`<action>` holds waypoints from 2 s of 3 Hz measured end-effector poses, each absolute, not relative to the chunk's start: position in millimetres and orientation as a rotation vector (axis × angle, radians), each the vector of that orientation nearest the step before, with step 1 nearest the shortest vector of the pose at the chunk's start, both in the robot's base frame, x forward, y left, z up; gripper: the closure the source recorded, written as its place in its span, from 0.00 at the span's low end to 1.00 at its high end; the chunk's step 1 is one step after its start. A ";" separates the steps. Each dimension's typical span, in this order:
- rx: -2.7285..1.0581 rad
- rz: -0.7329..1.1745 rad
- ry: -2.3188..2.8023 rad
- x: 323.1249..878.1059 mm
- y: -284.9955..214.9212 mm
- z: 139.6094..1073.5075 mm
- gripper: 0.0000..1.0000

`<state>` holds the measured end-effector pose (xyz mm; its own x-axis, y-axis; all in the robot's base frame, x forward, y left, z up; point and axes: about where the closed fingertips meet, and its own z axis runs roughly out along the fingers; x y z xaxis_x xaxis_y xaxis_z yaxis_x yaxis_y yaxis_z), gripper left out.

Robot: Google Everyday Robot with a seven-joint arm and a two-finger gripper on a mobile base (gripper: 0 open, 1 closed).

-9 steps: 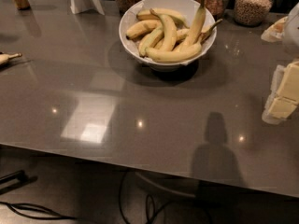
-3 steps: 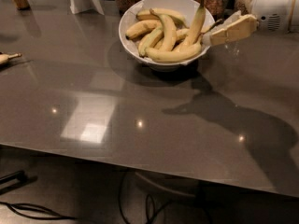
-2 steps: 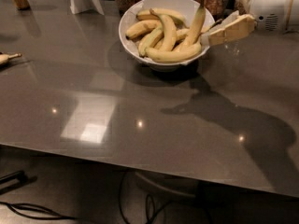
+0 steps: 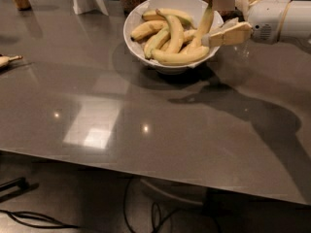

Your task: Pick banana from white bowl

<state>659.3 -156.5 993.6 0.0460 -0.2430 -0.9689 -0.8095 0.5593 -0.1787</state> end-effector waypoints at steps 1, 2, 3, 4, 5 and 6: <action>-0.924 0.581 1.482 679.9 -148.8 986.1 0.00; -0.916 0.601 1.467 692.6 -143.4 982.2 0.00; -0.935 0.611 1.465 706.4 -131.7 976.4 0.00; -0.951 0.615 1.471 714.8 -125.4 970.7 0.00; -0.970 0.613 1.487 720.5 -121.7 962.9 0.00; -0.984 0.614 1.508 723.1 -120.3 954.2 0.00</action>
Offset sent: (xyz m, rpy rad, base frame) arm 0.0478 0.0123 -0.0150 0.0799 -0.0128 0.0230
